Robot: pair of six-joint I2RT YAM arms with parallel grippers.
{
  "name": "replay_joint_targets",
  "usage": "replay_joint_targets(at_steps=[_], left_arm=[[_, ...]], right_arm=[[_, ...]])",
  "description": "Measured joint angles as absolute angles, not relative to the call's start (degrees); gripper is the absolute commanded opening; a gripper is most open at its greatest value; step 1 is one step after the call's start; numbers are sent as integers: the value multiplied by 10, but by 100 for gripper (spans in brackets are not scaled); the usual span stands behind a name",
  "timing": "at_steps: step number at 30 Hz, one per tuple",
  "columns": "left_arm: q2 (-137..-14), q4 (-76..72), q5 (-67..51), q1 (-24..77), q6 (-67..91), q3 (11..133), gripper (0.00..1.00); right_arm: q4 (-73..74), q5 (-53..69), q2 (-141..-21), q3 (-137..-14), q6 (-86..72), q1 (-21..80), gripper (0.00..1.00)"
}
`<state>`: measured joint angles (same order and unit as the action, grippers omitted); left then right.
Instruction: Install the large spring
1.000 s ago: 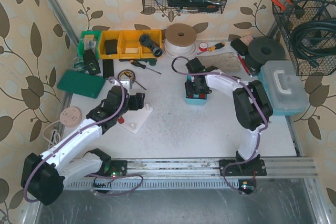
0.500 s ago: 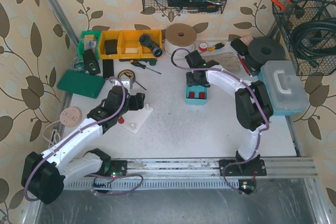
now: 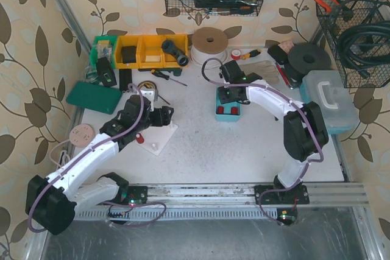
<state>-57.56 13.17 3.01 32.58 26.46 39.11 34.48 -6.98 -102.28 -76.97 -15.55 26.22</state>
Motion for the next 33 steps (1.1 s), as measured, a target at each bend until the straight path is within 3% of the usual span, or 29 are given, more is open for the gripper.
replay_joint_targets(at_steps=[7, 18, 29, 33], left_arm=[[-582, 189, -72, 326, 247, 461, 83], [-577, 236, -142, 326, 241, 464, 82], [-500, 261, -100, 326, 291, 467, 79], [-485, 326, -79, 326, 352, 479, 83]], right_arm=[[325, -49, -950, -750, -113, 258, 46], [309, -54, -875, -672, -63, 257, 45], [319, -48, -902, -679, -49, 258, 41], [344, -61, -906, -679, -60, 263, 41]])
